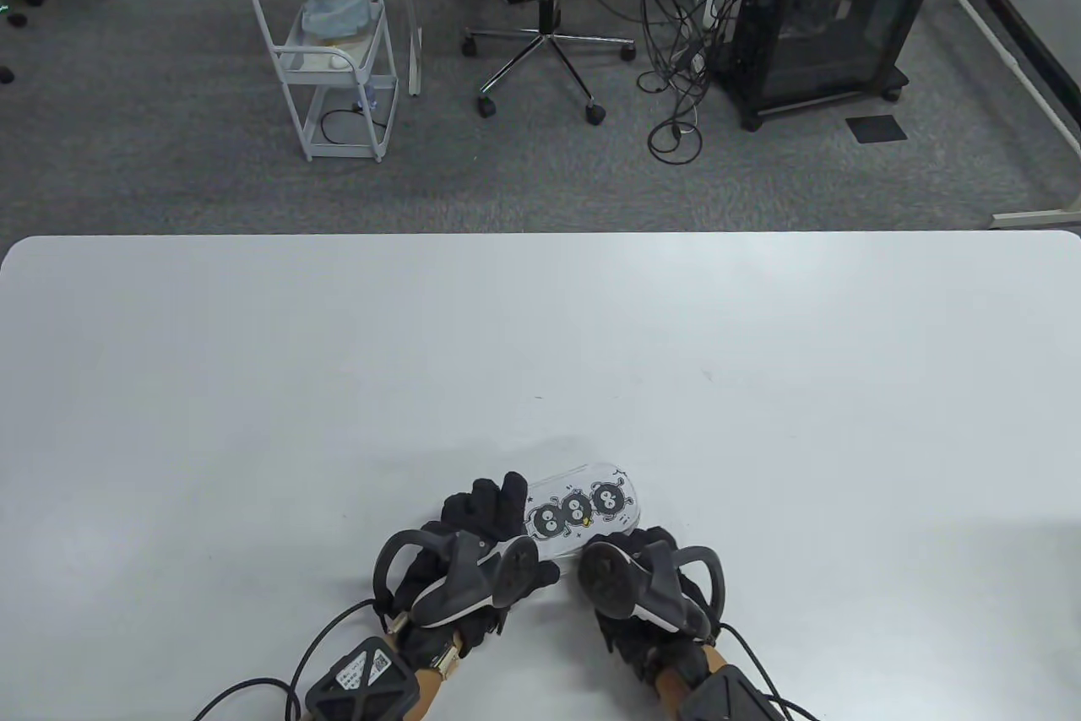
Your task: Pack double-layer zippered pencil case
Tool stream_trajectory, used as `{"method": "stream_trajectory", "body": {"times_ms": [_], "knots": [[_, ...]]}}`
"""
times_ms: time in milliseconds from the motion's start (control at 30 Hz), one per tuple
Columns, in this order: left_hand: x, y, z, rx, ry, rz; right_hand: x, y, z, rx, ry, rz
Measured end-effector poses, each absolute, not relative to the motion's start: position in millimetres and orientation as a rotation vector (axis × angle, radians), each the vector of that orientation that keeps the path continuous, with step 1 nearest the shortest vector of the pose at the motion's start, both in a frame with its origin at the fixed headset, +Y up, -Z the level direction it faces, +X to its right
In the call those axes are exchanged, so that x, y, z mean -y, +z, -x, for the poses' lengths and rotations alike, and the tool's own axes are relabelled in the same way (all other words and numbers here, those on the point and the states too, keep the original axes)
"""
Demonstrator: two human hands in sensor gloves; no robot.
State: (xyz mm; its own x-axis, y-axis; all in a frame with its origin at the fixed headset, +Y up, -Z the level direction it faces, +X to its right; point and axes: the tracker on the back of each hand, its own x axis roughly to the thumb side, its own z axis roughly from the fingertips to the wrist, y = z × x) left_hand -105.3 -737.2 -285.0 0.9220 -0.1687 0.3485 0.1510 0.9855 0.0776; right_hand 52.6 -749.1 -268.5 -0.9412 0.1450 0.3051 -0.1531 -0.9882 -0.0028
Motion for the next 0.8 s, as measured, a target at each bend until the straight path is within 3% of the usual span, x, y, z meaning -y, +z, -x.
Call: {"method": "stream_trajectory", "body": {"times_ms": [167,333,467,500,600,700,800], "knots": [[728.8,-275.4,112.3,0.453,-0.072,0.001,749.0,-266.0,-58.3,0.065,2.963,-0.501],[705.8,-271.5,120.8,0.539,0.158,-0.029,746.5,-279.0,-95.7,0.115,2.982,-0.330],[711.1,-279.3,128.4,0.595,-0.306,-0.238,746.8,-286.8,-117.7,0.103,2.916,-0.208],[714.3,-280.2,127.8,0.616,-0.334,-0.230,746.8,-288.0,-120.2,0.094,2.902,-0.211],[719.7,-274.7,111.9,0.739,-0.093,-0.151,748.5,-288.9,-117.3,0.044,2.854,-0.293],[713.5,-267.0,92.0,0.828,-0.305,-0.235,748.7,-287.0,-108.8,0.033,2.853,-0.425],[713.1,-261.0,76.1,0.972,-0.334,-0.214,751.0,-282.0,-89.6,-0.052,2.788,-0.587]]}}
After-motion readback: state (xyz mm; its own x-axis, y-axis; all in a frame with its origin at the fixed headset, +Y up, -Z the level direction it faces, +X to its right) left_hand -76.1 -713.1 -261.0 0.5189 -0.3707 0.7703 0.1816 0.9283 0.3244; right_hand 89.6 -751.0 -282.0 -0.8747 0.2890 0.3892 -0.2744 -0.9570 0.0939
